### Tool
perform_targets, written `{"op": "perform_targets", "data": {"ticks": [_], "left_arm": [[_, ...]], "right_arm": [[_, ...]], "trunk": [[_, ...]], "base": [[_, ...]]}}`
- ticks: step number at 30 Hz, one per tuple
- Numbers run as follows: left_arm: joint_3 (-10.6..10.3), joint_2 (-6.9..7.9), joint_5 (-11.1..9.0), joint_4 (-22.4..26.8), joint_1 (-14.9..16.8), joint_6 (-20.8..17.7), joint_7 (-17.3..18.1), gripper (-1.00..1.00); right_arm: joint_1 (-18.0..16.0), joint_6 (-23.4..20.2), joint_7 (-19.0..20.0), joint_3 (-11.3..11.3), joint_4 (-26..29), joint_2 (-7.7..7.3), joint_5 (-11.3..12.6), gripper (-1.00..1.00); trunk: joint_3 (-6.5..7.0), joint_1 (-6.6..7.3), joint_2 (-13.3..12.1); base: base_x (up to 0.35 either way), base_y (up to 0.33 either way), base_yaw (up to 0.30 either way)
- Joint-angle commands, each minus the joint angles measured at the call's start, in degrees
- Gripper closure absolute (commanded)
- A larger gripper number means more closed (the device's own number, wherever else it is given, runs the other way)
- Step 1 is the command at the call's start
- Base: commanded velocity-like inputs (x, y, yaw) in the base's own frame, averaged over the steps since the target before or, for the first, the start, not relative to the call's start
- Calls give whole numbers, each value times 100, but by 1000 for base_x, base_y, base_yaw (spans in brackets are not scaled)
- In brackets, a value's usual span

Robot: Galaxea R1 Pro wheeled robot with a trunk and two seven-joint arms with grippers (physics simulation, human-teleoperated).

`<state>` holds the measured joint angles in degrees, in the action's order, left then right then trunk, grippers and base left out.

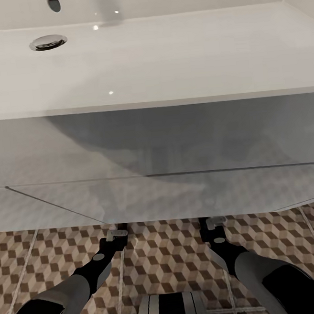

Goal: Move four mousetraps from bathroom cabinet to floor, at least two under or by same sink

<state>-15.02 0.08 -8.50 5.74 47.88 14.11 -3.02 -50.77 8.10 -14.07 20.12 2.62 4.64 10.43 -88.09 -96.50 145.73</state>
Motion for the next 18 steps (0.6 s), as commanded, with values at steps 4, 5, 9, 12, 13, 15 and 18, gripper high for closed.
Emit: {"op": "perform_targets", "data": {"ticks": [4,5,9,12,13,15,18], "left_arm": [[-53,1,-47,-3,2,4,-32,100],[-53,1,-47,-3,2,1,-32,100],[-53,-2,-50,-8,2,-24,-32,100],[-53,-9,-50,-15,2,-77,-32,100],[-53,-5,-51,-14,2,-102,-32,100],[-53,-2,-52,-17,2,-131,-32,100],[-53,0,-54,-21,2,-151,-32,100]], "right_arm": [[-3,16,124,54,-10,-13,136,100],[-3,11,186,54,-12,-22,211,100],[-3,-6,308,54,-12,-51,461,100],[-3,-9,327,57,-13,-55,511,100],[-3,-9,333,59,-12,-50,521,100],[-3,-10,338,61,-11,-43,532,100],[-3,-10,341,62,-10,-42,537,100]], "trunk": [[-3,1,1],[-3,1,1],[-3,1,1],[-3,1,1],[-3,1,1],[-3,1,1],[-3,1,1]], "base": [[0,0,0],[0,0,0],[0,0,0],[0,0,0],[0,0,0],[0,0,0],[0,0,0]]}}
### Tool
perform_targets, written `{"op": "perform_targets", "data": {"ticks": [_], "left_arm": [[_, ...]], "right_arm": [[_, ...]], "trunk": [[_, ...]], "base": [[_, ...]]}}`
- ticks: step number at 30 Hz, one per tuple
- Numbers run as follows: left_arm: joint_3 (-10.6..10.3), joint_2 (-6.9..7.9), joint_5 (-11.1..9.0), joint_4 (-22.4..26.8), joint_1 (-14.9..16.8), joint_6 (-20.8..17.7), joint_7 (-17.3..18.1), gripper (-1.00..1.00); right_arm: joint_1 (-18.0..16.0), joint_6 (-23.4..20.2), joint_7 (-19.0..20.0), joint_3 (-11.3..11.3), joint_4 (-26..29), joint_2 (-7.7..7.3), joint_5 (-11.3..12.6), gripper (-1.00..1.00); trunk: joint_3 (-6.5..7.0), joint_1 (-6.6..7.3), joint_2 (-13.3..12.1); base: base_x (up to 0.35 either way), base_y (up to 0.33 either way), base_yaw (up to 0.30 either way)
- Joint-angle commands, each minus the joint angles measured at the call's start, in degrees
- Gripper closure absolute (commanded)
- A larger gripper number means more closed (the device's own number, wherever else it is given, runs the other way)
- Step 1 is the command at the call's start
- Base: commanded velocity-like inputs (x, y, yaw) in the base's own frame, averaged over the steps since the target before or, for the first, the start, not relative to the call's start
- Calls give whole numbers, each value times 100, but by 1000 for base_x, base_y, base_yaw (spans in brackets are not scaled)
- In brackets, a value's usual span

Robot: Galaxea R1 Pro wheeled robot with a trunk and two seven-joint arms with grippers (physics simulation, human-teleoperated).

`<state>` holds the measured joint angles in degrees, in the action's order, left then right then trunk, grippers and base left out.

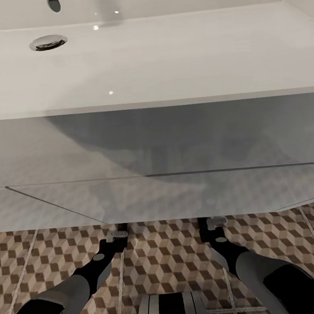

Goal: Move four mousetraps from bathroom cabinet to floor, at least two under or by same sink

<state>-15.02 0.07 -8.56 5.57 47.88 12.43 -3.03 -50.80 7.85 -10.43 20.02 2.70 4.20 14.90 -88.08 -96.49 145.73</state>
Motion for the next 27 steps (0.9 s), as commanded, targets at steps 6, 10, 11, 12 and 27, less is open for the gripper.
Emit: {"op": "perform_targets", "data": {"ticks": [6,10,11,12,27], "left_arm": [[-57,4,-47,-53,3,-64,-31,100],[-55,3,-42,-62,3,-77,-31,100],[-54,2,-42,-63,3,-77,-31,100],[-54,2,-41,-63,3,-76,-31,100],[-54,1,-41,-64,3,-57,-31,100]], "right_arm": [[0,15,-26,72,-16,8,93,100],[0,15,-28,72,-16,9,98,100],[0,15,-26,72,-16,9,99,-100],[0,15,-27,72,-15,10,100,-100],[0,14,-21,72,-15,11,100,-100]], "trunk": [[-3,0,1],[-3,0,1],[-3,0,1],[-3,0,1],[-3,0,1]], "base": [[0,0,0],[0,0,0],[0,0,0],[0,0,0],[0,0,0]]}}
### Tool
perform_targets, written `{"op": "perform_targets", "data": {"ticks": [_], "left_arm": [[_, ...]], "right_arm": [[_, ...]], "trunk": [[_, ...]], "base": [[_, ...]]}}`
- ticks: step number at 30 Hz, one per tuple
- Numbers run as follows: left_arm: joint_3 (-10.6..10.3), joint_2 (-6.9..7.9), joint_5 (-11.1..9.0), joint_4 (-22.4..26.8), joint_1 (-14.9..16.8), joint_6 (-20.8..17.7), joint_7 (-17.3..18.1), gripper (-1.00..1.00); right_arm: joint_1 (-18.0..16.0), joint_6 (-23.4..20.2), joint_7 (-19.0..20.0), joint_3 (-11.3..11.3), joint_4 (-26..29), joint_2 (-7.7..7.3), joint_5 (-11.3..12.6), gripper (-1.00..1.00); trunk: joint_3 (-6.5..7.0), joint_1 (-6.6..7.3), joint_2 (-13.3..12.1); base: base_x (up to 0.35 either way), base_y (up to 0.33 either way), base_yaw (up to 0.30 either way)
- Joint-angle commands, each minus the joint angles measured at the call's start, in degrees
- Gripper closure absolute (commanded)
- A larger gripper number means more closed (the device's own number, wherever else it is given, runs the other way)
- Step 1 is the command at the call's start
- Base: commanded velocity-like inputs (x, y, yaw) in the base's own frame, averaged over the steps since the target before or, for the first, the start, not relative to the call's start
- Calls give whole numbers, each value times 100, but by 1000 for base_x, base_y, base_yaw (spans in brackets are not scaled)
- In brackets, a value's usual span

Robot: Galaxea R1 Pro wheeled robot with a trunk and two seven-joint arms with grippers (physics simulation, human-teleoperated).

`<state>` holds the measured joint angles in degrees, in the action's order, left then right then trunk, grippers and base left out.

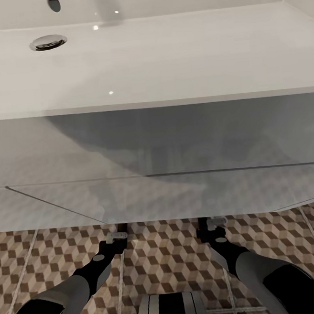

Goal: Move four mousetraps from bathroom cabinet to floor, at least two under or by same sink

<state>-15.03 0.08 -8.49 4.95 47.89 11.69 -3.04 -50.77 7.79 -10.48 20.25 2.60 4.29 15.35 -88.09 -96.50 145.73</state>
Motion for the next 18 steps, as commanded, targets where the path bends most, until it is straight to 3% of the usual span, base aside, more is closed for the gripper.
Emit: {"op": "perform_targets", "data": {"ticks": [1,12,13,18], "left_arm": [[-53,1,-48,-3,2,17,-30,100],[-58,-11,-48,-3,1,-11,-29,100],[-59,-12,-48,-3,1,-12,-29,-100],[-61,-3,-50,-3,1,-17,-29,-100]], "right_arm": [[-3,20,-16,49,-6,2,56,-100],[-3,21,-17,49,-7,10,56,-100],[-3,21,-16,49,-7,10,54,-100],[-3,21,-15,49,-7,3,55,-100]], "trunk": [[-3,1,1],[-3,1,1],[-3,1,1],[-3,1,1]], "base": [[0,0,0],[0,0,0],[0,0,0],[0,0,0]]}}
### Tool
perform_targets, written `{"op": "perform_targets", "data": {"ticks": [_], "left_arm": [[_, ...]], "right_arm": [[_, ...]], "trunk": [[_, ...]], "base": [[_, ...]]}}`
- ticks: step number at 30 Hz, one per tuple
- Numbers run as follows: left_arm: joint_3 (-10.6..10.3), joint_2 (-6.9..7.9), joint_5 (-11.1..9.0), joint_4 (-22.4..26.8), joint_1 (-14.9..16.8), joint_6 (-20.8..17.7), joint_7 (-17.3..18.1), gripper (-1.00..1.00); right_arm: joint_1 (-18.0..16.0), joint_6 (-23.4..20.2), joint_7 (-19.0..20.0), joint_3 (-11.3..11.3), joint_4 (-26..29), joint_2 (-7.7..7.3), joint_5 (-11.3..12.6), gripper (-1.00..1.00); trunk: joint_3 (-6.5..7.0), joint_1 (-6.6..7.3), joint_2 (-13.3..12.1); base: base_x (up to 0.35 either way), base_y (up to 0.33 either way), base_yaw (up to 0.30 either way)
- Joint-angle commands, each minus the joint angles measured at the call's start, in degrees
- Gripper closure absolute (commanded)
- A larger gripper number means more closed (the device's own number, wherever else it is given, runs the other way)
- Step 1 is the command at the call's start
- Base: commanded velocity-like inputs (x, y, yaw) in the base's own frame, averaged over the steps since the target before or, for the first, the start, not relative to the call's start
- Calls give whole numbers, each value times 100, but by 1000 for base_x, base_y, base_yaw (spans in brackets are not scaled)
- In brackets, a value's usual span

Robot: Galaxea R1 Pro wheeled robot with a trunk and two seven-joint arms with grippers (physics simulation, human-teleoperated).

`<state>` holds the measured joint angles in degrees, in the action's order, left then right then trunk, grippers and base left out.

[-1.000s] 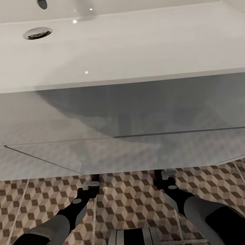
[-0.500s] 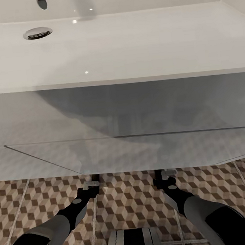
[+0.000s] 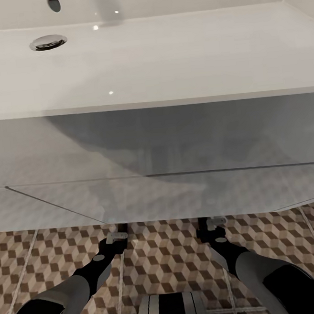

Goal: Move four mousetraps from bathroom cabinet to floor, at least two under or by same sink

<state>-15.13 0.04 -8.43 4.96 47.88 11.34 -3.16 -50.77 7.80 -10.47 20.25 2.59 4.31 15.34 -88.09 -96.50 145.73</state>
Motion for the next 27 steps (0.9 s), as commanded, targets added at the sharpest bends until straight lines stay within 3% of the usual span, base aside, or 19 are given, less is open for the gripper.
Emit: {"op": "perform_targets", "data": {"ticks": [1,27], "left_arm": [[-51,2,-55,-4,2,18,-17,-100],[-44,-12,-31,18,2,90,-9,-100]], "right_arm": [[-3,20,-16,49,-5,-2,56,-100],[-5,34,-16,49,-4,-23,52,-100]], "trunk": [[-3,1,1],[-3,1,1]], "base": [[0,0,0],[0,0,0]]}}
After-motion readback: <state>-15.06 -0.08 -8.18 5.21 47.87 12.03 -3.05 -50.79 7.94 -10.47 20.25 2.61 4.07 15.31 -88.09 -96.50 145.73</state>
